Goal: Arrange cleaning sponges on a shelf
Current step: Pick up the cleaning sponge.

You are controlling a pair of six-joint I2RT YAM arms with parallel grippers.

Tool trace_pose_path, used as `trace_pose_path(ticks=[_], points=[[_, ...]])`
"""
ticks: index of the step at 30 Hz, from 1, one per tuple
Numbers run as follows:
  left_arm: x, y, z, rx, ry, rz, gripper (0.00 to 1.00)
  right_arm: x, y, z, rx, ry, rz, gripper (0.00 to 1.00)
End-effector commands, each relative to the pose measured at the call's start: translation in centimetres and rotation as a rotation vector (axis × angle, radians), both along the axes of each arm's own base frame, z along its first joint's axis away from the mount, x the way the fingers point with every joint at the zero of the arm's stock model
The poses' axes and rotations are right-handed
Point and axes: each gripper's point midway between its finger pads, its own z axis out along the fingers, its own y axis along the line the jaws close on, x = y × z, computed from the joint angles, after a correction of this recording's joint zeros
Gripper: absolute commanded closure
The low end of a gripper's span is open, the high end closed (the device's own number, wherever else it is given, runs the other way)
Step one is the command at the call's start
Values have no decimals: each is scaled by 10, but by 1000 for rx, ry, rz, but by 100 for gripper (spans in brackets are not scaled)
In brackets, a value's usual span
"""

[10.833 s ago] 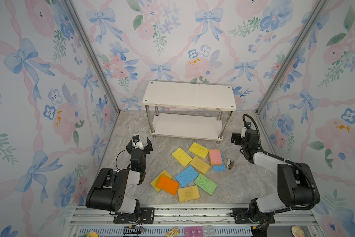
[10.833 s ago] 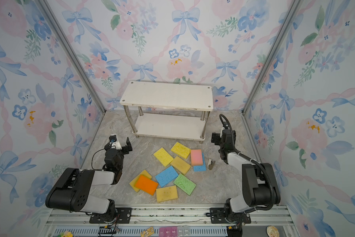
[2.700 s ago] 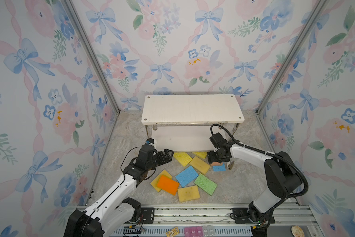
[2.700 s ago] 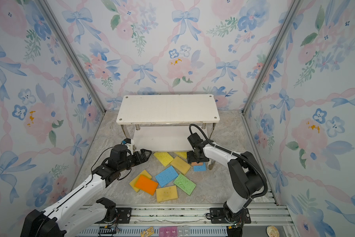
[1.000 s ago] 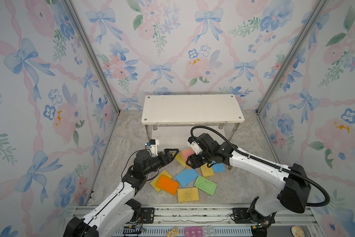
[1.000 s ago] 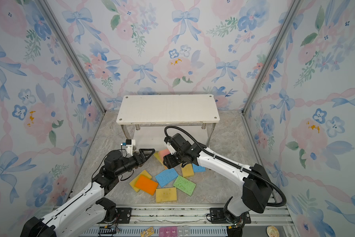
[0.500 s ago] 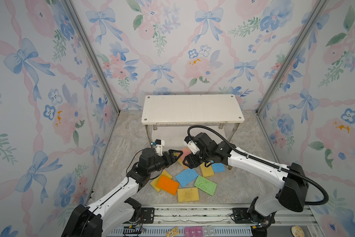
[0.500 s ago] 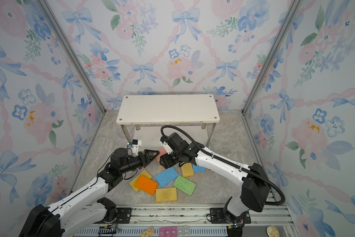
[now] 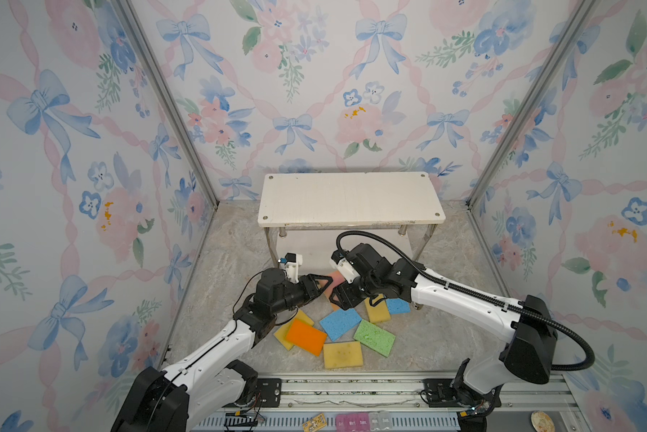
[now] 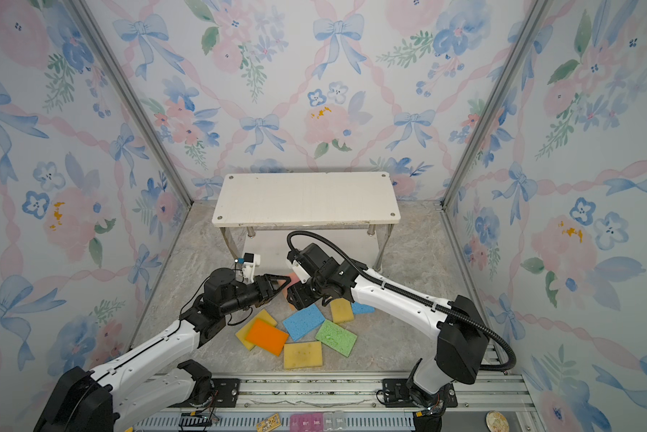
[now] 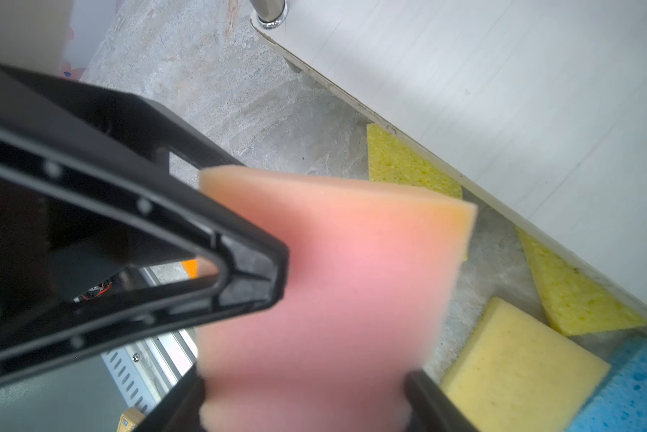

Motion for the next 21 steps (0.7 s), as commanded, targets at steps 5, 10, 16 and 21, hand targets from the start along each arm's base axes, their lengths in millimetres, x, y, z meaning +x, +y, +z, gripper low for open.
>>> trace_pose_path(ticks=[5,10,16,21], points=[[0,-5,10,-20,-29,-19,78,1,2,7,-10,-24,-6,27],[2,-4,10,-20,-33,-16,78,1,-12,13,-5,-17,-56,11],[5,1,13,-30,-38,-4,76,1,-44,32,252,100,-247,0],[4,6,23,-92,-56,5,75,-6,-55,35,497,231,-383,0]])
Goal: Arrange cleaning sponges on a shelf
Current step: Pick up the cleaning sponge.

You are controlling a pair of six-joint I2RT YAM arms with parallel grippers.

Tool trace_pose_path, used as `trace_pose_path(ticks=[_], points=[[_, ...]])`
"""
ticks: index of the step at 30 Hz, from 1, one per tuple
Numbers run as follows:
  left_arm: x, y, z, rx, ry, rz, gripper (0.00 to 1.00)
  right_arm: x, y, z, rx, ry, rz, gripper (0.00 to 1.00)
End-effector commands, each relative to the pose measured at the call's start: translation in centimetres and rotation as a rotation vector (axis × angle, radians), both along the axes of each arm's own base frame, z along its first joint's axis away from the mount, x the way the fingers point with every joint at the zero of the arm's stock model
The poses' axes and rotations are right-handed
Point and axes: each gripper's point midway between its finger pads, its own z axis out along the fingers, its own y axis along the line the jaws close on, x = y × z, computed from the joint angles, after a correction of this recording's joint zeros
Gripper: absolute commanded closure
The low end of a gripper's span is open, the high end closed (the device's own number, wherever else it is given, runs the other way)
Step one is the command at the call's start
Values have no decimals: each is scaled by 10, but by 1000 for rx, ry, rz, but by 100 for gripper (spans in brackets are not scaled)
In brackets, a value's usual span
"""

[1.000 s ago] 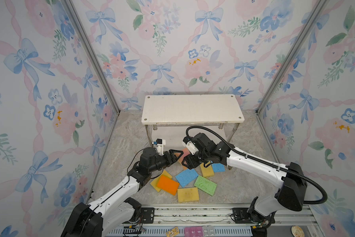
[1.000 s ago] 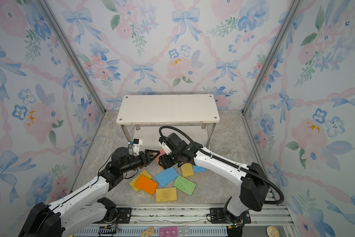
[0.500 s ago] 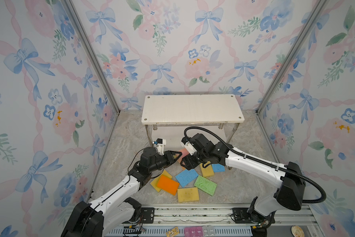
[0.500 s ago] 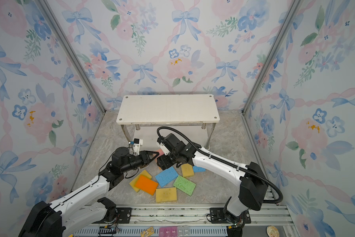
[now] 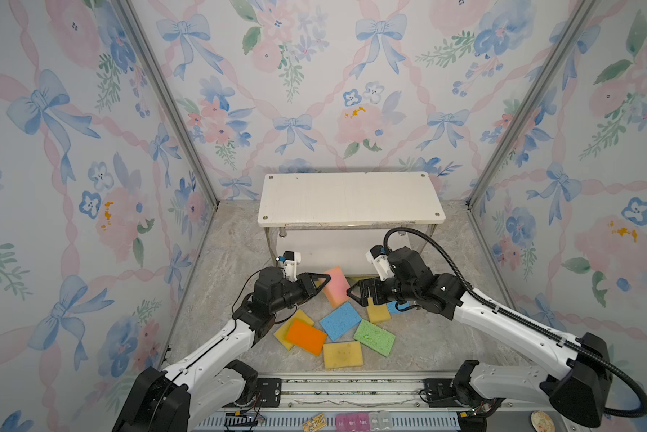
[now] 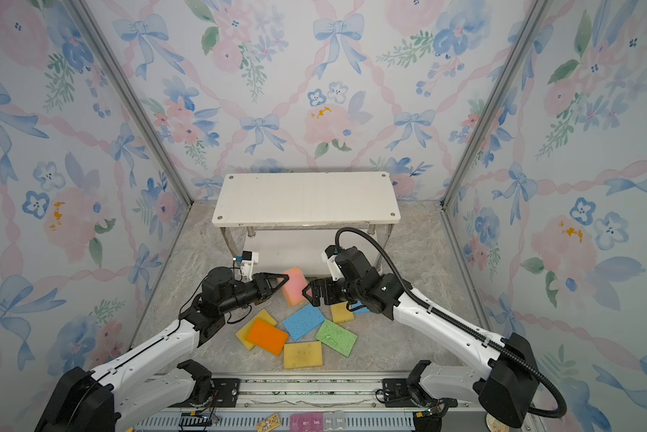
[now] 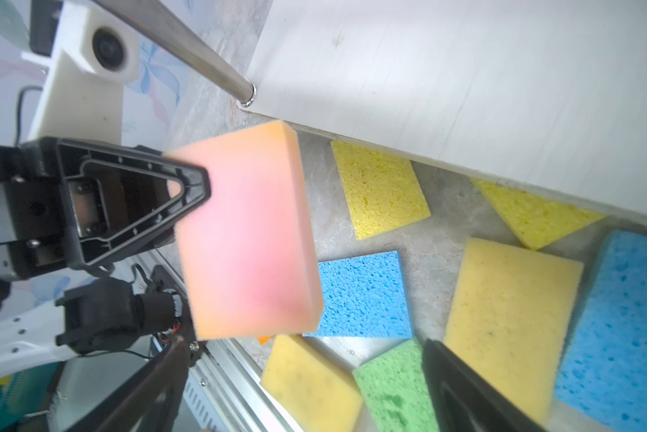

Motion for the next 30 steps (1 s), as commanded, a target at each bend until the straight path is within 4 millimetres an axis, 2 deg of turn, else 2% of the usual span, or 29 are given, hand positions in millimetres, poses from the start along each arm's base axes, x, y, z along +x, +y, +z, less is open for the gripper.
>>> trace_pose_path(ticks=[1,5,8,14,18,26,30], points=[[-4,3,16,-71,-43,-13,75,-1,8,8,225,107,-85,1],[-7,9,21,-165,-39,-7,75,8,12,10,431,168,-133,4],[-10,12,25,-228,-37,-5,75,9,24,15,467,169,-103,5],[-11,11,29,-243,-41,-16,75,18,39,28,557,154,-82,9],[-7,11,33,-247,-50,-6,75,19,47,28,564,172,-60,13],[-1,12,31,-240,-48,19,76,17,47,26,550,180,-45,22],[3,14,28,-233,-47,40,77,13,47,26,546,185,-27,32]])
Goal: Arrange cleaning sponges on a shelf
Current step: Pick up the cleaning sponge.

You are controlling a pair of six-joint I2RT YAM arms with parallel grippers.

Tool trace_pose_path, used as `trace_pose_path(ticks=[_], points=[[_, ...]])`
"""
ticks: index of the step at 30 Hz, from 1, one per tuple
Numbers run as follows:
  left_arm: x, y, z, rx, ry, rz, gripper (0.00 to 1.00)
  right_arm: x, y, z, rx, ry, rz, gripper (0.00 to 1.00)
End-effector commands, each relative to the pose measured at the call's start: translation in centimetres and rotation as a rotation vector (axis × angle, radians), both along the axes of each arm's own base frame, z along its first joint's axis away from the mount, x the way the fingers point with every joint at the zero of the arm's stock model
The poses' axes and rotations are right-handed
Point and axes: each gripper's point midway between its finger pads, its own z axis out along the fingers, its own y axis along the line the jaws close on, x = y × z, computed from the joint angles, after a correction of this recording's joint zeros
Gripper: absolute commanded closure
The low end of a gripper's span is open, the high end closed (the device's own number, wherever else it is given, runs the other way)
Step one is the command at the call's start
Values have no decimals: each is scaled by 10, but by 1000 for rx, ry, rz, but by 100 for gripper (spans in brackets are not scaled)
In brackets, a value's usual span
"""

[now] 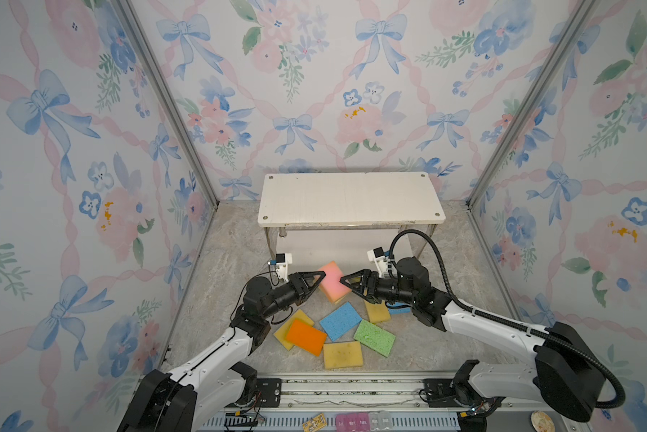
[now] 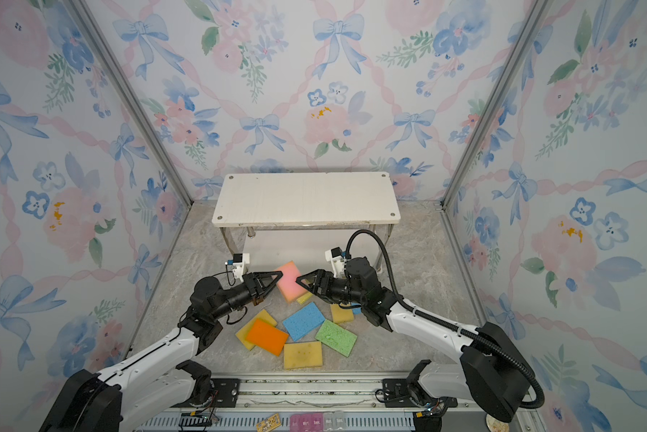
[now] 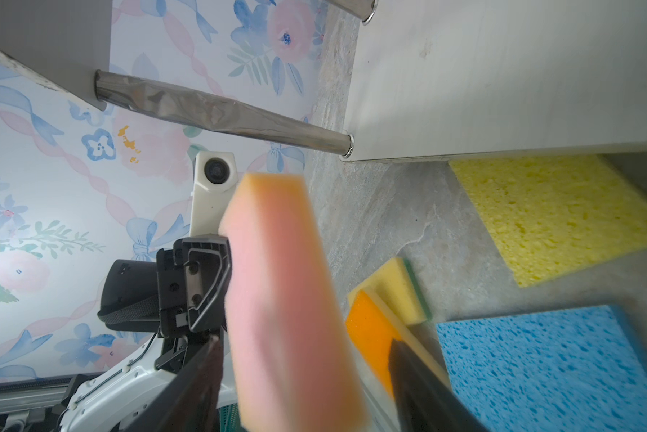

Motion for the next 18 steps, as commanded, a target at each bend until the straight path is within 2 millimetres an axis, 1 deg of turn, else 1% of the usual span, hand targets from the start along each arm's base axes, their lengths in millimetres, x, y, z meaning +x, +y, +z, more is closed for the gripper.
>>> trace_pose_path(ticks=[1,10,18], points=[[7,3,9,-9,-33,26,77,-4,4,17,29,-32,32,34],[9,3,8,-2,-34,28,77,-7,4,16,21,-21,58,38],[10,3,3,5,-23,29,77,-9,2,17,-11,-31,67,44]])
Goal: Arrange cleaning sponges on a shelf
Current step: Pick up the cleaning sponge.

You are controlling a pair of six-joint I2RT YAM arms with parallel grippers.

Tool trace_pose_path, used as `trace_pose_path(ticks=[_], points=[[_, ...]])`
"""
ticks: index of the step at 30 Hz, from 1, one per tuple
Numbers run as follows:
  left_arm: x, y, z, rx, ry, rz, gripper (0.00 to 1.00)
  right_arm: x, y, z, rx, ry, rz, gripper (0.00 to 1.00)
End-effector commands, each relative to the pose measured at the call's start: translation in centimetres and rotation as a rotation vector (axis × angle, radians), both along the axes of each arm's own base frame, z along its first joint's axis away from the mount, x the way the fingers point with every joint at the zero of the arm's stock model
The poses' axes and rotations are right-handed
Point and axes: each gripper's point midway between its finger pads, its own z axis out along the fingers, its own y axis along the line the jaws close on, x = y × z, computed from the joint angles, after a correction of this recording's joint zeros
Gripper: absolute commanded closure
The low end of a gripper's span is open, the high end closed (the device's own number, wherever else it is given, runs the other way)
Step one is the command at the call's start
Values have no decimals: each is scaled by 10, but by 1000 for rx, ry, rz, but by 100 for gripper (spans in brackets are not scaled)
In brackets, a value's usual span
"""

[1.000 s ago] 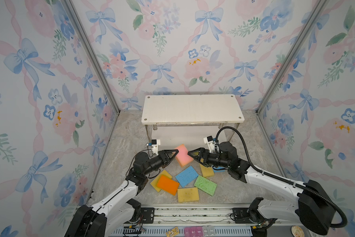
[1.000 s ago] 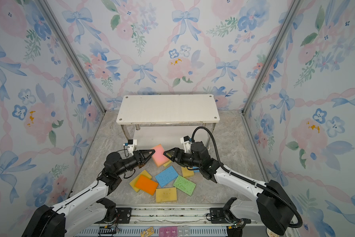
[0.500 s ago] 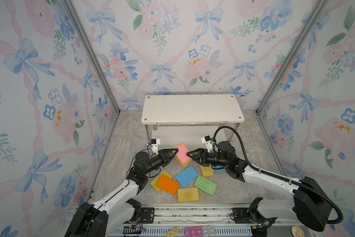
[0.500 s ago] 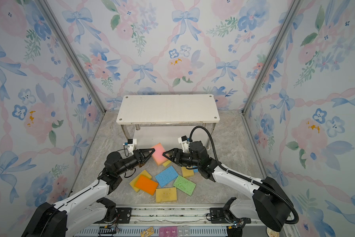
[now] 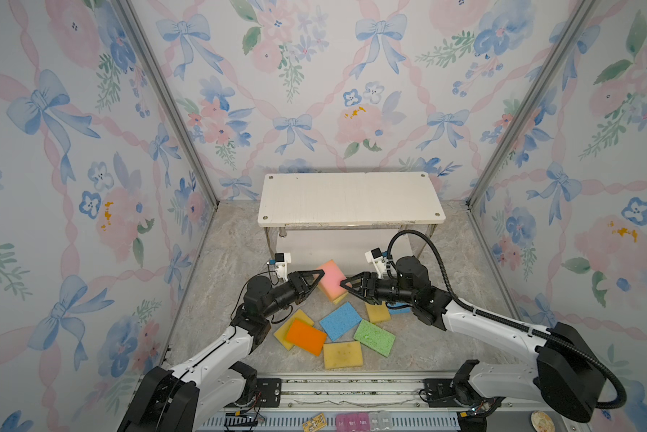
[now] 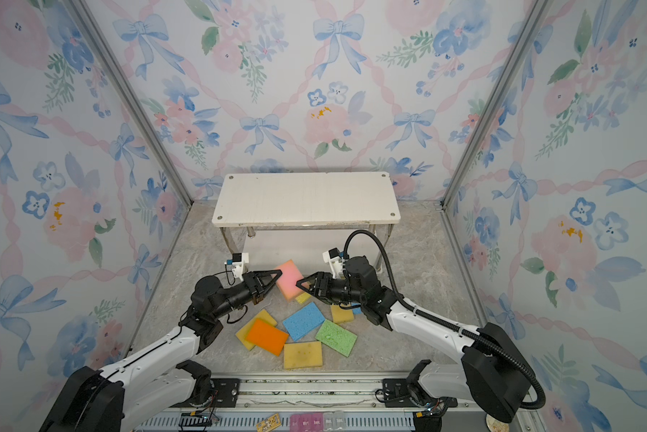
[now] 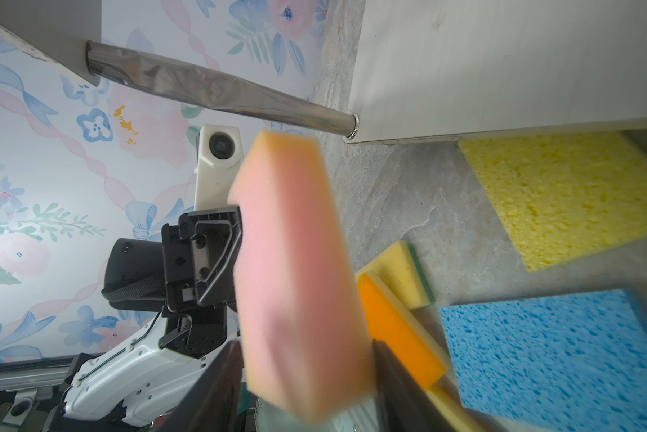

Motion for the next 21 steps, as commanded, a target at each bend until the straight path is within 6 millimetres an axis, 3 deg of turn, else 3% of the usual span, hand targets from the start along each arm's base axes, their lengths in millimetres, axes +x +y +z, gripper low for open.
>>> trace_pose_path(ticks=[1,10,15,19,21], points=[[4,1,5,2,-28,8,77,-1,0,16,0,-40,18,46],[1,1,0,4,-18,4,77,-1,-4,11,-54,-52,0,61],[0,2,-2,4,-12,4,73,1,-7,5,-103,-65,-18,68],[-2,3,-8,9,-1,3,56,5,-7,2,-123,-65,-29,71],[-4,4,-11,12,4,3,39,7,-6,2,-125,-67,-33,72]])
